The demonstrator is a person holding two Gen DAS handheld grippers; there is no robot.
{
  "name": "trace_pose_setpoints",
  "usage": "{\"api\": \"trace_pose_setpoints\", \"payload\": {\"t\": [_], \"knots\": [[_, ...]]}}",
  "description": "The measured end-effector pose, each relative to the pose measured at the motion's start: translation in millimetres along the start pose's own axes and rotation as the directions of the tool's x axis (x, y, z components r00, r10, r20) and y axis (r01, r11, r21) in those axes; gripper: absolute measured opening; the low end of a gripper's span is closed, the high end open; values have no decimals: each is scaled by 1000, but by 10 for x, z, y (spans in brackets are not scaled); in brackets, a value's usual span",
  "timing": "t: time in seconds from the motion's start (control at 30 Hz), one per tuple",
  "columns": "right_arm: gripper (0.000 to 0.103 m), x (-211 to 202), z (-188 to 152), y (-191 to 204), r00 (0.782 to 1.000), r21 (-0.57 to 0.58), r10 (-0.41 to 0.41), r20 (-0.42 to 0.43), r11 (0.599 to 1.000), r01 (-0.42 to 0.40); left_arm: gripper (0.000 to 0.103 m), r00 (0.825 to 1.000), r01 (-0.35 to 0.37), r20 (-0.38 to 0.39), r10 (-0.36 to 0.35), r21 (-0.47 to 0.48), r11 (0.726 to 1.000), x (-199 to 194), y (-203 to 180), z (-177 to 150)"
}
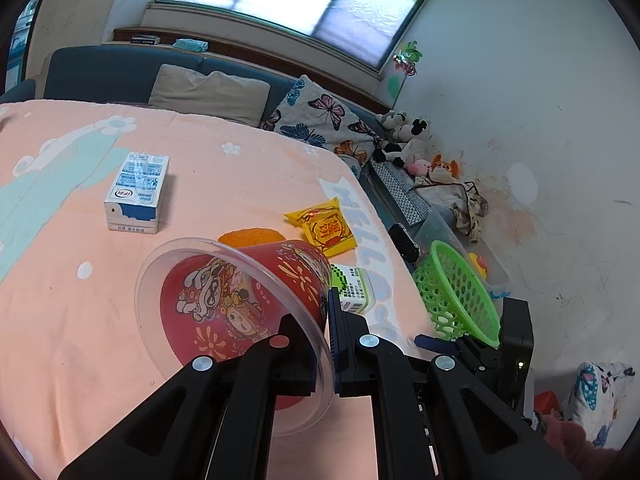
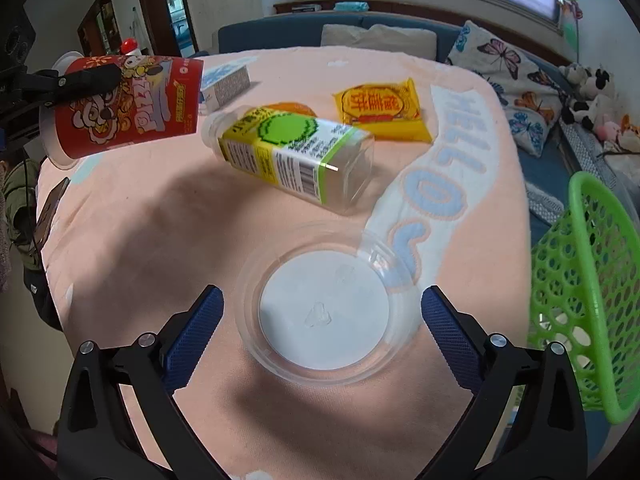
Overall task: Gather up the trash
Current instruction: 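Carry both cups over the green basket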
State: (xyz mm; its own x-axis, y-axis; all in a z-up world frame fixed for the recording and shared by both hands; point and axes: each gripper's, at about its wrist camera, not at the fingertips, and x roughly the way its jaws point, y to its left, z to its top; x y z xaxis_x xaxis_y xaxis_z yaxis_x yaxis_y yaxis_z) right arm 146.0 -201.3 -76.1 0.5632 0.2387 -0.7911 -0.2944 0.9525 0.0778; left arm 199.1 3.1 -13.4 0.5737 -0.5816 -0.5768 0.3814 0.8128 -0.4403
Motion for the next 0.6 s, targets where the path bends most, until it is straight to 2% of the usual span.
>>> {"api": "trace_pose_setpoints", "payload": {"t": [0.3,0.43,0.5,0.6], "knots": [[98,192,6,-51,999,15,6,-42,1000,-5,5,1000,2,-11,-2,-9,1000,45,26,-21],[98,233,36,-29,999,4,-14,-35,1000,14,5,1000,4,-18,-4,-9,1000,76,20,-25],[94,231,41,-26,999,7,-22,-33,1000,22,5,1000,6,-22,-6,-8,1000,98,7,-20],[93,171,34,-21,999,10,-23,-22,1000,23,5,1000,13,-25,-13,-2,1000,120,-27,-8]]}}
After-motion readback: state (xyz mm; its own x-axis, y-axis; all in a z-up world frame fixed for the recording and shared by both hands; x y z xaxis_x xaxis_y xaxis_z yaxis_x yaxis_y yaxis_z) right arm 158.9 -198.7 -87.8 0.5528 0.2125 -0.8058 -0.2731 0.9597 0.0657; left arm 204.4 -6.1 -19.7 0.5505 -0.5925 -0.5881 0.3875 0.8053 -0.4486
